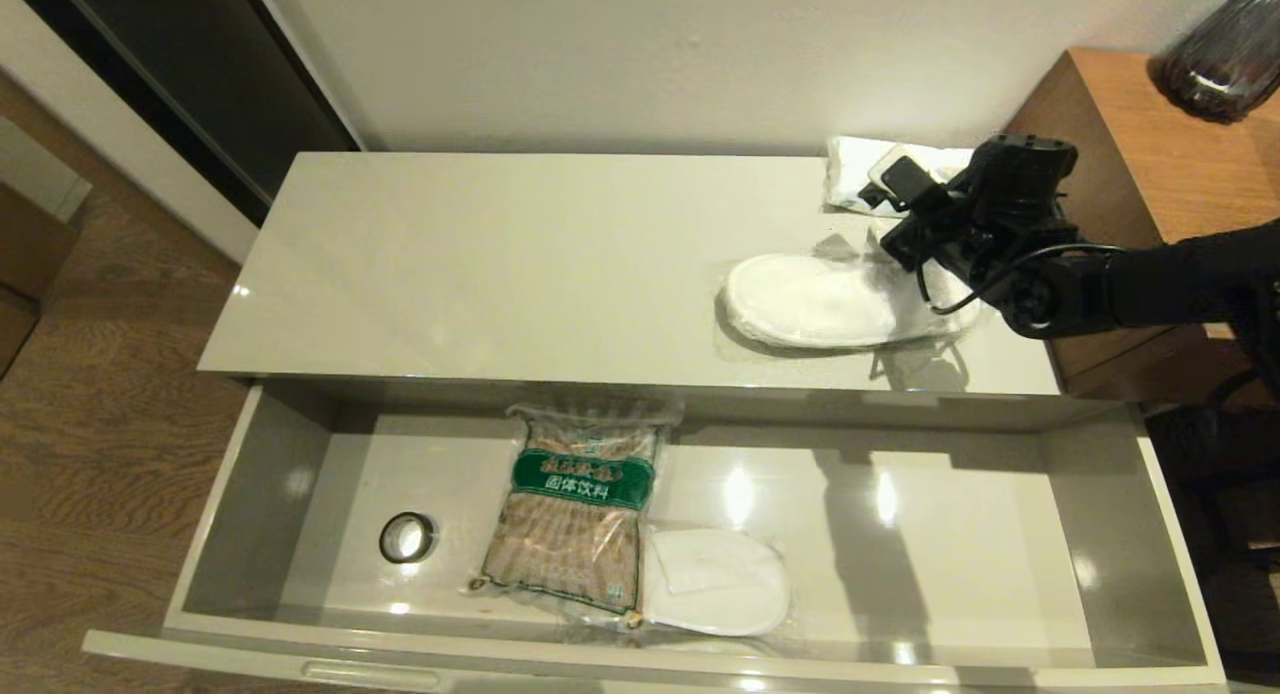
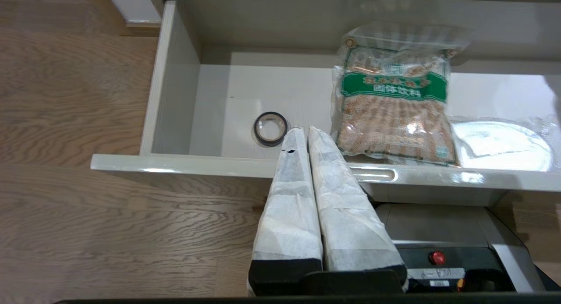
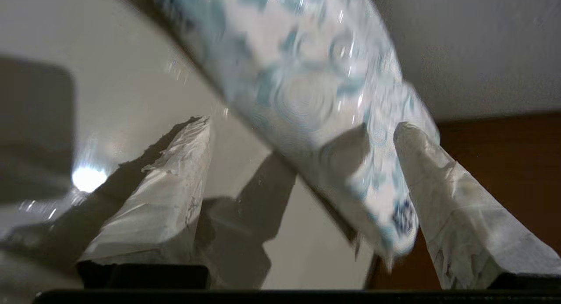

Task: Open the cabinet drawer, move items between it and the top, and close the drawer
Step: Place the tissue on the table, then close the drawer

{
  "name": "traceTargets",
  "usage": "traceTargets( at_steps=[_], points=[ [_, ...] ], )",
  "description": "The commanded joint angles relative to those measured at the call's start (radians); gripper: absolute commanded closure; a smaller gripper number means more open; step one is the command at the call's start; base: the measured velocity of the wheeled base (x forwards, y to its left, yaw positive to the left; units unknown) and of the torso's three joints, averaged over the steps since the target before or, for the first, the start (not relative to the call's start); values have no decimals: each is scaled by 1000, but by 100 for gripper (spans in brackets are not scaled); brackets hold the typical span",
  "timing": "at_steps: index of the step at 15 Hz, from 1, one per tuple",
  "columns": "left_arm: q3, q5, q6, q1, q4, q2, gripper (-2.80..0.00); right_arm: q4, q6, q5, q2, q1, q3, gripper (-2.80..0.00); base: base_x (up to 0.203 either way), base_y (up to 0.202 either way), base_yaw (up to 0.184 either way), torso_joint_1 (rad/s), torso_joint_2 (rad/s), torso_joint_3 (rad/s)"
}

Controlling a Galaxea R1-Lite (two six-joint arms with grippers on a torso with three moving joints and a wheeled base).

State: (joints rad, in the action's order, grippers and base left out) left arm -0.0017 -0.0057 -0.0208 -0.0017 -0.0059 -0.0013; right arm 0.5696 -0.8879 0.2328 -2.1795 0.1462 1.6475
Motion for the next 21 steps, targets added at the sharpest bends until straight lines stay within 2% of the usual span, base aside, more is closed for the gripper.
traceTargets(
  at_steps=[1, 4, 7, 10, 12, 14, 15, 18, 21],
  points=[
    [0, 0, -1, 0, -2, 1, 0, 17, -5, 1, 250, -2, -258, -280, 0, 0, 0, 0, 0, 0],
    [0, 0, -1, 0, -2, 1, 0, 22, -10, 0, 463, -4, -509, -280, 0, 0, 0, 0, 0, 0],
    [0, 0, -1, 0, -2, 1, 0, 24, -18, 7, 604, 4, -692, -280, 0, 0, 0, 0, 0, 0],
    [0, 0, -1, 0, -2, 1, 0, -20, -48, 19, 748, 24, -805, -280, 0, 0, 0, 0, 0, 0],
    [0, 0, -1, 0, -1, 1, 0, -181, -54, 47, 843, 28, -839, -280, 0, 0, 0, 0, 0, 0],
    [0, 0, -1, 0, -2, 1, 0, -422, -38, 77, 939, 33, -854, -280, 0, 0, 0, 0, 0, 0],
    [0, 0, -1, 0, -2, 1, 0, -594, -12, 85, 996, 43, -859, 0, 0, 0, 0, 0, 0, 0],
    [0, 0, -1, 0, 0, 1, 0, -1002, 98, 119, 1168, 76, -899, 0, 0, 0, 0, 0, 0, 0],
    [0, 0, -1, 0, 0, 1, 0, -1226, 192, 121, 1240, 82, -977, 0, 0, 0, 0, 0, 0, 0]
  ],
)
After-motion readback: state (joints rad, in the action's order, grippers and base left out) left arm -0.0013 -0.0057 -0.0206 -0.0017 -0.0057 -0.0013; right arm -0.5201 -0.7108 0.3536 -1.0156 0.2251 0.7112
